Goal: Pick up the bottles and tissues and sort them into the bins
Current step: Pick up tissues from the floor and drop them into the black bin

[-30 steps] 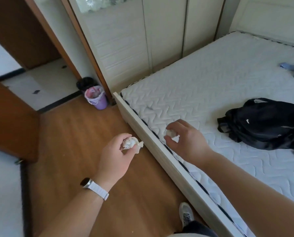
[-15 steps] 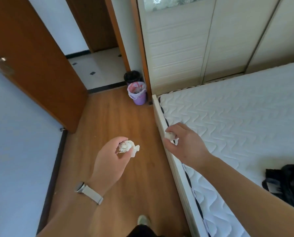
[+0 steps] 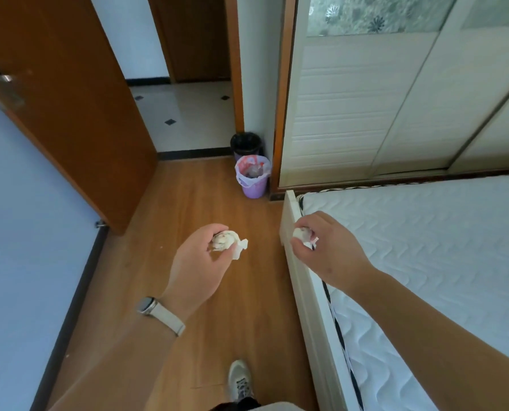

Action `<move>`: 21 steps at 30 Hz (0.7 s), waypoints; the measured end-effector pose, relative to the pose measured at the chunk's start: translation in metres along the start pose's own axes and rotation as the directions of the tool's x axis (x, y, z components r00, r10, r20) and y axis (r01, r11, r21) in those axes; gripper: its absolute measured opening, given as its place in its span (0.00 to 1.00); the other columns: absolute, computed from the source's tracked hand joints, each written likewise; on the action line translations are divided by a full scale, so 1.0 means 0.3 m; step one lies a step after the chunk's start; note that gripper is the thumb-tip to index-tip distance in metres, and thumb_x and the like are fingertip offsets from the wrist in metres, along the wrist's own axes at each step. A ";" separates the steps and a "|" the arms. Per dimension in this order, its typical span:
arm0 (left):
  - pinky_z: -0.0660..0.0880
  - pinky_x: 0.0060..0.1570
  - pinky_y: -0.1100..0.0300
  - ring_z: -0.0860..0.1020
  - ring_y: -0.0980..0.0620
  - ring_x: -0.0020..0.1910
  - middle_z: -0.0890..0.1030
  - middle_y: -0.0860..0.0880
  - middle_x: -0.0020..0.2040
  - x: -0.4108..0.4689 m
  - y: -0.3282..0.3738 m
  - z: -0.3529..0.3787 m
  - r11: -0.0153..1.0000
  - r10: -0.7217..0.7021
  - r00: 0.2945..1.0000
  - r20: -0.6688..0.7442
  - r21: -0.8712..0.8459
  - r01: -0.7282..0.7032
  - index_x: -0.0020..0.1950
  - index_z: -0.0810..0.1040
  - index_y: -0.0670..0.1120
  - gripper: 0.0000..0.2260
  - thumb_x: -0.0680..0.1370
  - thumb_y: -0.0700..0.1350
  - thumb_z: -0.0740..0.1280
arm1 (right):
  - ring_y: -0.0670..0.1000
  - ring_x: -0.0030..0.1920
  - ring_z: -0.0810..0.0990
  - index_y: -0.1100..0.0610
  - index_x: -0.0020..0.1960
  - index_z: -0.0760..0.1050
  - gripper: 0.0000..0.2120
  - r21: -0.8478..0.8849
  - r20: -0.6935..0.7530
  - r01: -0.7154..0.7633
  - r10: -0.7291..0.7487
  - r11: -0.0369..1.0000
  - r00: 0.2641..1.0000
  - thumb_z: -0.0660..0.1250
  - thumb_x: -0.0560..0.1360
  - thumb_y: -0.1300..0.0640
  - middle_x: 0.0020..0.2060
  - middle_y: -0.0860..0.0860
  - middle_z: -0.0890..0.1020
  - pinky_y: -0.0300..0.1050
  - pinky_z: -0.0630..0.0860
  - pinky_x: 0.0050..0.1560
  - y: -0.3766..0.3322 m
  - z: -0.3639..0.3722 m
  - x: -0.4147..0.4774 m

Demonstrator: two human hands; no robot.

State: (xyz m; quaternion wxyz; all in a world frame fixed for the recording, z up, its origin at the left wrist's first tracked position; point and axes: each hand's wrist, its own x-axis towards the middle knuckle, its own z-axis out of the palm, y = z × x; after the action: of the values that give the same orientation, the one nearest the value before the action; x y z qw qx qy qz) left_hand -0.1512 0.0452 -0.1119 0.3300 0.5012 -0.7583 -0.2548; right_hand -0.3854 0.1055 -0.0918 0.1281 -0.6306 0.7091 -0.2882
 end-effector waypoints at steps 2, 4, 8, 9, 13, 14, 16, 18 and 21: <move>0.73 0.45 0.69 0.77 0.62 0.48 0.79 0.63 0.46 0.108 -0.061 -0.021 1.000 0.015 1.000 -0.003 -0.020 -0.015 0.55 0.78 0.53 0.10 0.75 0.45 0.71 | 0.46 0.43 0.76 0.51 0.54 0.76 0.10 -0.038 -0.022 -0.005 0.004 0.999 1.000 0.69 0.74 0.51 0.47 0.44 0.77 0.47 0.78 0.46 -0.039 0.019 0.113; 0.71 0.45 0.71 0.77 0.62 0.47 0.79 0.62 0.46 0.212 -0.116 -0.043 0.999 0.034 0.999 0.005 -0.023 -0.034 0.56 0.79 0.51 0.10 0.75 0.45 0.70 | 0.47 0.44 0.77 0.51 0.55 0.76 0.11 -0.051 -0.043 -0.010 0.008 0.999 0.999 0.69 0.74 0.51 0.48 0.45 0.77 0.49 0.78 0.46 -0.074 0.046 0.217; 0.72 0.44 0.73 0.77 0.62 0.48 0.80 0.62 0.47 0.348 -0.201 -0.093 0.998 0.022 1.000 -0.008 -0.058 -0.022 0.55 0.78 0.52 0.10 0.75 0.45 0.71 | 0.46 0.44 0.76 0.49 0.54 0.76 0.09 -0.062 -0.022 -0.010 0.009 0.998 1.000 0.68 0.74 0.50 0.47 0.43 0.76 0.46 0.78 0.46 -0.128 0.113 0.345; 0.73 0.44 0.72 0.78 0.62 0.48 0.80 0.62 0.47 0.376 -0.214 -0.107 0.998 0.019 1.000 -0.011 -0.062 -0.020 0.55 0.78 0.52 0.10 0.75 0.45 0.71 | 0.46 0.44 0.76 0.49 0.53 0.76 0.09 -0.073 -0.020 -0.003 0.002 0.997 1.000 0.68 0.74 0.49 0.47 0.42 0.76 0.45 0.79 0.45 -0.137 0.128 0.375; 0.73 0.42 0.71 0.78 0.61 0.46 0.80 0.62 0.46 0.507 -0.274 -0.140 0.997 -0.010 0.999 -0.031 -0.079 0.007 0.54 0.78 0.53 0.09 0.75 0.46 0.72 | 0.45 0.44 0.75 0.48 0.55 0.75 0.10 -0.097 -0.002 -0.005 0.004 0.995 1.000 0.68 0.75 0.48 0.47 0.41 0.75 0.41 0.77 0.46 -0.154 0.194 0.530; 0.73 0.42 0.72 0.78 0.61 0.46 0.80 0.62 0.46 0.538 -0.286 -0.148 0.997 -0.026 0.999 -0.036 -0.077 0.023 0.54 0.78 0.53 0.09 0.75 0.46 0.72 | 0.45 0.44 0.75 0.48 0.55 0.75 0.11 -0.098 0.009 -0.001 0.002 0.995 1.000 0.68 0.75 0.47 0.48 0.41 0.75 0.40 0.77 0.46 -0.157 0.212 0.572; 0.72 0.41 0.75 0.78 0.62 0.47 0.79 0.62 0.47 0.599 -0.312 -0.156 0.996 -0.062 0.998 -0.031 -0.071 0.060 0.55 0.78 0.54 0.09 0.76 0.47 0.72 | 0.44 0.44 0.75 0.48 0.54 0.75 0.10 -0.079 0.024 0.015 -0.014 0.997 1.000 0.68 0.74 0.47 0.48 0.42 0.76 0.40 0.77 0.47 -0.165 0.249 0.654; 0.71 0.42 0.74 0.78 0.61 0.48 0.80 0.61 0.48 0.666 -0.345 -0.156 0.994 -0.094 0.995 -0.028 -0.059 0.093 0.56 0.78 0.53 0.10 0.75 0.47 0.72 | 0.43 0.44 0.75 0.47 0.54 0.74 0.10 -0.050 0.051 0.031 -0.028 0.998 0.998 0.68 0.74 0.47 0.47 0.41 0.75 0.37 0.74 0.46 -0.169 0.284 0.740; 0.73 0.45 0.72 0.78 0.61 0.49 0.79 0.62 0.49 0.791 -0.410 -0.157 0.991 -0.136 0.990 -0.046 -0.028 0.135 0.57 0.78 0.54 0.11 0.75 0.48 0.71 | 0.40 0.42 0.74 0.43 0.53 0.71 0.09 -0.017 0.100 0.049 -0.047 0.999 0.994 0.68 0.75 0.47 0.46 0.38 0.73 0.32 0.71 0.45 -0.171 0.347 0.902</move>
State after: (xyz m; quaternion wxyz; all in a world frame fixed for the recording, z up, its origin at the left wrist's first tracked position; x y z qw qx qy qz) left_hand -0.1091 -0.2229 -0.1114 0.3363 0.5533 -0.7112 -0.2739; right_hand -0.3332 -0.1841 -0.0967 0.1501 -0.6622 0.6893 -0.2526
